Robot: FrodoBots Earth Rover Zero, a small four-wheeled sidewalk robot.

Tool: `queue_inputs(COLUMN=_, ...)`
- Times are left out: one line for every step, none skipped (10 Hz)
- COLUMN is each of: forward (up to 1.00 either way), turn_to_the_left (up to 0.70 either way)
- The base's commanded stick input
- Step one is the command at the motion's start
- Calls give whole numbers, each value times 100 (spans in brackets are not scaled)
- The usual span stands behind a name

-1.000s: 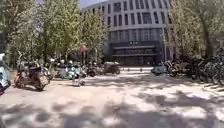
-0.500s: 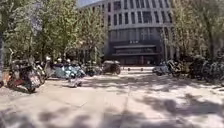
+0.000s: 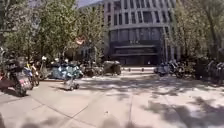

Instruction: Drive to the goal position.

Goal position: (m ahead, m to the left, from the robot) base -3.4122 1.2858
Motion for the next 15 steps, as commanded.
queue_inputs(forward=0, turn_to_the_left=70)
queue_inputs(forward=0, turn_to_the_left=70)
queue_inputs(forward=0, turn_to_the_left=70)
queue_inputs(forward=0, turn_to_the_left=70)
queue_inputs(forward=0, turn_to_the_left=70)
queue_inputs(forward=0, turn_to_the_left=70)
queue_inputs(forward=0, turn_to_the_left=70)
queue_inputs(forward=0, turn_to_the_left=70)
queue_inputs(forward=0, turn_to_the_left=70)
queue_inputs(forward=0, turn_to_the_left=70)
queue_inputs(forward=0, turn_to_the_left=70)
queue_inputs(forward=0, turn_to_the_left=70)
queue_inputs(forward=0, turn_to_the_left=70)
queue_inputs(forward=0, turn_to_the_left=70)
queue_inputs(forward=0, turn_to_the_left=70)
